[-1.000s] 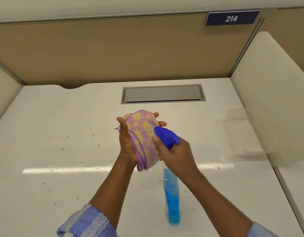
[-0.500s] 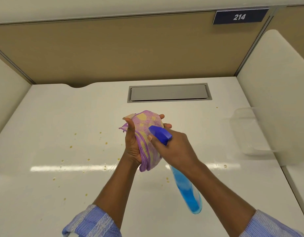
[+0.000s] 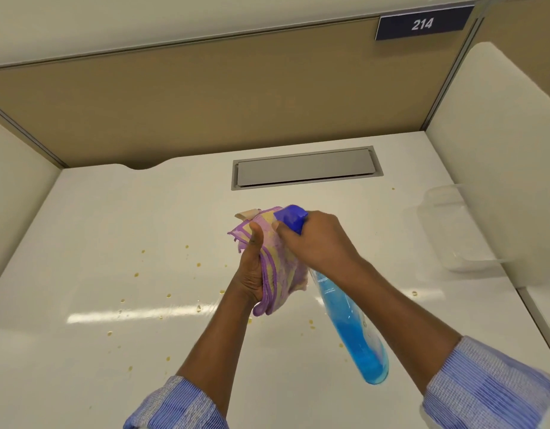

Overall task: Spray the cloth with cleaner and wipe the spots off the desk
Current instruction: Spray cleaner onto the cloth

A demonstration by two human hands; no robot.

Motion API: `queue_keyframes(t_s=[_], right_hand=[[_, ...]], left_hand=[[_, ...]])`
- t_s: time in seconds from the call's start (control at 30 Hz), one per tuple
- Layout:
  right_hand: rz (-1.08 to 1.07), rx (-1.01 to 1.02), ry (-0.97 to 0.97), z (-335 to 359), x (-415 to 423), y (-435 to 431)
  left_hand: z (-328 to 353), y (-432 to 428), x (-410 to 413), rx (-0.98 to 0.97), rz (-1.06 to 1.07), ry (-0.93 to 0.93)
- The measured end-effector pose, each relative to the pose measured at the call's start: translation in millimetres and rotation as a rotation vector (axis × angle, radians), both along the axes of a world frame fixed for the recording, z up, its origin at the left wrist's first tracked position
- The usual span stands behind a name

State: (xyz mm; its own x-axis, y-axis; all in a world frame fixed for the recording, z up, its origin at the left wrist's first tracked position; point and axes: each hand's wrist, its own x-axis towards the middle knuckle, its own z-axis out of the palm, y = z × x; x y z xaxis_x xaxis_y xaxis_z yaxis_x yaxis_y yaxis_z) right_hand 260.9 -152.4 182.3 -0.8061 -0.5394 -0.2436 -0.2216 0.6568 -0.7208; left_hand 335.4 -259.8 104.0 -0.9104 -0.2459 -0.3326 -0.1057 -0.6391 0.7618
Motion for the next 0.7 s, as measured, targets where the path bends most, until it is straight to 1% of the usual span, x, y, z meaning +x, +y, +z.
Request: queue_keyframes(t_s=[0.07, 0.13, 0.23, 0.3, 0.4, 0.5, 0.6, 0.7], right_hand=[[-0.026, -0.001, -0.011, 4, -5, 2], [0.006, 0.015, -0.028, 6, -1, 4], [0.067, 0.009, -0.049, -3, 12, 7], [0.05, 0.008, -0.061, -12, 17, 13], [-0.012, -0.072, -0.087, -19, 19, 27], [0.006, -0.152, -0.117, -30, 36, 36], [0.044, -0.108, -0.053, -51, 51, 43], [-0.119, -0.222, -0.031, -61, 41, 53]], left_hand=[[0, 0, -1, -0.019, -0.013, -0.007], [0, 1, 0, -0.001, -0.014, -0.001], [2, 1, -2, 0.071, 0.026, 0.003], [2, 0, -4, 0.118, 0.031, 0.014], [-5, -6, -7, 0.195, 0.048, -0.002], [-11, -12, -6, 0.252, 0.037, 0.047], [-13, -16, -4, 0.27, 0.073, 0.08], [-11, -17, -2, 0.297, 0.101, 0.105]])
